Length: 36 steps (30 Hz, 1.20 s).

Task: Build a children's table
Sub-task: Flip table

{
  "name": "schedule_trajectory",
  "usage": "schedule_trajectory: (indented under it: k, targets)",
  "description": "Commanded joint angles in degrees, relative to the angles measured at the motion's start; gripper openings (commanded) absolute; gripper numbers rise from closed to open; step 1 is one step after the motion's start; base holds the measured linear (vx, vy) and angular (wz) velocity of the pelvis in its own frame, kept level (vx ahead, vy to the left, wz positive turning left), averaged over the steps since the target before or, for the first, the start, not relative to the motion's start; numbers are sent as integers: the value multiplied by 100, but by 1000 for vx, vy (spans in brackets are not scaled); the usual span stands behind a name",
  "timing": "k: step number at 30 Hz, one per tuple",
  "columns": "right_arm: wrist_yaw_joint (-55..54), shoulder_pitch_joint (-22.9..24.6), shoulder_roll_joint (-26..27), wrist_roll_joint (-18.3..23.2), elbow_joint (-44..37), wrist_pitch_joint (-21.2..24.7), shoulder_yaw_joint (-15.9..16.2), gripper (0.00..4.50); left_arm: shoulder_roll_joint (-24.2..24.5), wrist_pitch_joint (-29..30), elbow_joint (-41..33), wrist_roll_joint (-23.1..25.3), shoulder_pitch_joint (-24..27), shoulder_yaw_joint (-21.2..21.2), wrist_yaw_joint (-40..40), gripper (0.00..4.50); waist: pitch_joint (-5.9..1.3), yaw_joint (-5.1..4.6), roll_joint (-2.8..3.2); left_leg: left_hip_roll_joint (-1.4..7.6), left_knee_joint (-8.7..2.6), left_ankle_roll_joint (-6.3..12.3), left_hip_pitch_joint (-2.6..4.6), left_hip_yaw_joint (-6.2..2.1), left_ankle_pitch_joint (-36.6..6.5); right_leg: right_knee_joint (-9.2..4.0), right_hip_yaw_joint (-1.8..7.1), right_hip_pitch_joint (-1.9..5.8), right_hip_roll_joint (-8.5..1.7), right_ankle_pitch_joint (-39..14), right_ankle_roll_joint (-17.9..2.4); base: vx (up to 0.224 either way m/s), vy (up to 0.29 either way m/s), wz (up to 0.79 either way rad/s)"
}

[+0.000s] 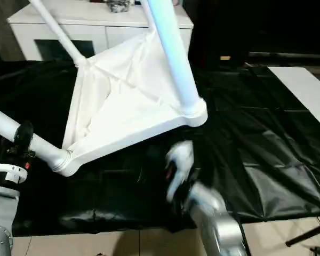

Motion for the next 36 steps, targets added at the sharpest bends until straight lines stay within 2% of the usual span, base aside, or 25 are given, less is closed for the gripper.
schedule_trajectory:
  k: [1, 2, 4, 5, 10, 11, 12, 14, 15, 16, 19, 21, 22, 24, 25, 26, 29, 30, 36]
  targets:
    - [-142, -62, 67, 230, 76, 159, -120, 450, -185, -82, -98, -335, -120, -194, 15, 192, -250, -40, 21, 196, -492, -23, 32, -78, -1253, -373, 243, 223, -245, -1029, -638, 0, 0, 0]
    - [-212, -140, 184, 405, 111, 258, -206, 450, -200, -94, -92, -318, -122, -203, 20, 192, -254, -31, 9, 204, -486, -48, 36, -72, -1184, -371, 247, 220, -247, -961, -621, 0, 0, 0]
    - [-381, -301, 398, 624, 224, 369, -360, 450, -229, -124, -86, -300, -126, -214, 29, 192, -262, -38, 39, 204, -490, -72, 36, -77, -1145, -351, 242, 220, -243, -816, -667, 0, 0, 0]
    - [-491, -455, 570, 781, 351, 449, -473, 450, -246, -144, -83, -276, -128, -231, 42, 192, -272, -50, 25, 197, -488, -90, 40, -73, -1133, -337, 238, 222, -240, -750, -699, 0, 0, 0]
    - [-1080, -995, 1033, 921, 958, 588, -809, 450, -288, -201, -78, -206, -140, -301, 45, 192, -282, -47, 12, 187, -471, -134, 38, -62, -930, -315, 233, 240, -237, -561, -667, 0, 0, 0]
    - [-1271, -1163, 1156, 955, 1172, 590, -909, 450, -298, -216, -80, -198, -144, -316, 51, 192, -272, -55, 26, 184, -477, -159, 47, -58, -959, -314, 234, 220, -235, -600, -674, 0, 0, 0]
    - [-1451, -1356, 1314, 1052, 1412, 535, -1038, 450, -310, -226, -85, -183, -146, -337, 58, 192, -281, -63, 14, 179, -472, -178, 49, -48, -976, -315, 237, 216, -239, -627, -671, 0, 0, 0]
    - [-1704, -1592, 1462, 1061, 1719, 416, -1177, 450, -329, -238, -87, -173, -146, -356, 69, 192, -289, -69, 28, 179, -468, -185, 39, -53, -891, -293, 233, 221, -242, -500, -673, 0, 0, 0]
    - [-1704, -1592, 1462, 1061, 1719, 416, -1177, 450, -329, -238, -87, -173, -146, -356, 69, 192, -289, -69, 28, 179, -468, -185, 39, -53, -891, -293, 233, 221, -242, -500, -673, 0, 0, 0]
    - [-1839, -1735, 1523, 1007, 1923, 301, -1240, 450, -341, -252, -88, -162, -143, -380, 61, 192, -289, -43, 14, 183, -455, -191, 69, -37, -850, -301, 230, 205, -225, -414, -647, 0, 0, 0]
    - [-2110, -2164, 1599, 870, 2555, -9, -1346, 450, -387, -277, -96, -118, -132, -455, 54, 192, -299, -53, 4, 177, -459, -221, 38, -39, -793, -267, 221, 236, -239, -276, -686, 0, 0, 0]
    - [-2190, -2334, 1624, 897, 2792, -85, -1428, 450, -402, -288, -105, -93, -126, -492, 45, 192, -288, -59, -13, 174, -456, -207, 52, -25, -891, -286, 231, 224, -243, -434, -635, 0, 0, 0]
    - [-2249, -2503, 1656, 924, 3021, -138, -1547, 450, -421, -300, -112, -78, -120, -520, 40, 192, -289, -62, -11, 170, -460, -189, 37, -33, -904, -280, 231, 242, -248, -488, -620, 0, 0, 0]
    - [-2437, -2844, 1693, 1018, 3470, -312, -1833, 450, -450, -331, -152, -19, -90, -611, 36, 192, -278, -67, -45, 169, -460, -156, 32, -22, -938, -293, 239, 231, -259, -640, -609, 0, 0, 0]
    - [-2448, -2874, 1692, 1048, 3509, -337, -1857, 450, -451, -336, -157, -15, -85, -622, 36, 192, -279, -69, -32, 171, -455, -150, 43, -22, -983, -295, 239, 218, -263, -744, -611, 0, 0, 0]
    - [-2487, -2959, 1680, 1148, 3620, -402, -1930, 422, -456, -347, -172, -7, -68, -653, 42, 192, -278, -70, -55, 166, -451, -130, 39, -13, -991, -305, 240, 218, -259, -792, -599, 0, 0, 0]
    - [-2465, -3059, 1645, 1262, 3774, -505, -1983, 404, -467, -364, -184, 13, -44, -684, 43, 192, -288, -67, -43, 170, -437, -75, 33, -18, -893, -283, 234, 219, -254, -680, -616, 0, 0, 0]
    - [-2450, -3115, 1641, 1365, 3834, -545, -2056, 391, -471, -369, -193, 26, -27, -708, 31, 192, -285, -71, -55, 169, -436, -62, 26, -15, -886, -283, 234, 221, -252, -669, -623, 0, 0, 0]
    - [-2365, -3293, 1569, 1431, 4087, -650, -2186, 341, -459, -396, -183, 89, -14, -765, 54, 192, -258, -114, -36, 177, -474, -138, 29, -27, -1279, -344, 230, 197, -258, -1234, -589, 0, 0, 0]
